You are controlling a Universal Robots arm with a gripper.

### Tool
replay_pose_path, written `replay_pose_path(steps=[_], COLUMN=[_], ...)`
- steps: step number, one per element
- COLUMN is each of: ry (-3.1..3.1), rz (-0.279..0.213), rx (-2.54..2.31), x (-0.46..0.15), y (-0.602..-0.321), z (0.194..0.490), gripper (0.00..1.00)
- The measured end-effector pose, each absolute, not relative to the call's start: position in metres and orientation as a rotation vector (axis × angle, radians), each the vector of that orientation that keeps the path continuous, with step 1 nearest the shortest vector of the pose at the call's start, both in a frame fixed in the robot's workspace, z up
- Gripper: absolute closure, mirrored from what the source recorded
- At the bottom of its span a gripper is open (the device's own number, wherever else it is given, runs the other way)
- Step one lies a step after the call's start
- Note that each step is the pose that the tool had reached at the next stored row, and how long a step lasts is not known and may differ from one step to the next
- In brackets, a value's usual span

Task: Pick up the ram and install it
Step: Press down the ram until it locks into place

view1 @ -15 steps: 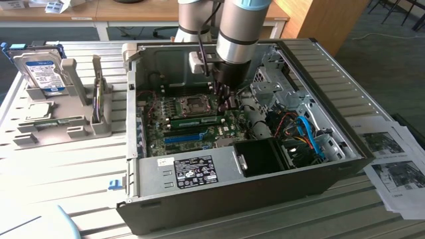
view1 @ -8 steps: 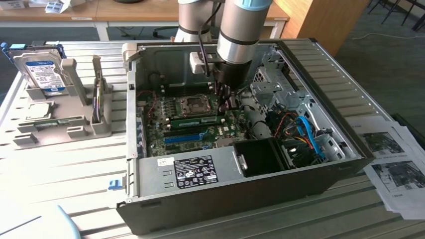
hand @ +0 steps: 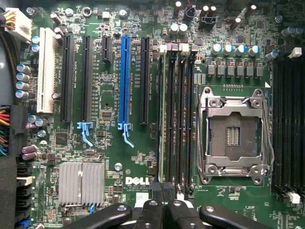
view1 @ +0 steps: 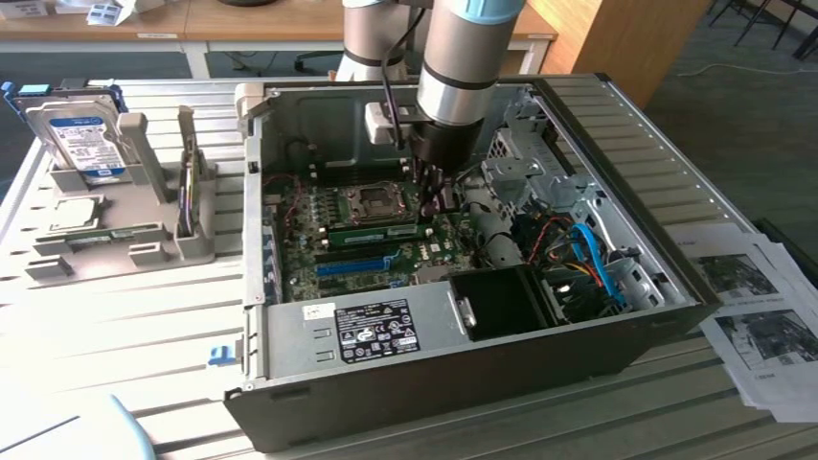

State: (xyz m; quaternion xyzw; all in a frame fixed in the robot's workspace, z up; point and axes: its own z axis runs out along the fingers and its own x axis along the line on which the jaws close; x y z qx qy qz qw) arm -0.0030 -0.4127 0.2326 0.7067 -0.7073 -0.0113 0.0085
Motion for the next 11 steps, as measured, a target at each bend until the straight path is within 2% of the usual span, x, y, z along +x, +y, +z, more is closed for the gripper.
replay_pose_path(steps=[11], ry=[-2.211], rz=[-0.036], rx=[2.209], x=[-0.0029], y=[-0.4105], z=[0.2317], gripper=[0.91])
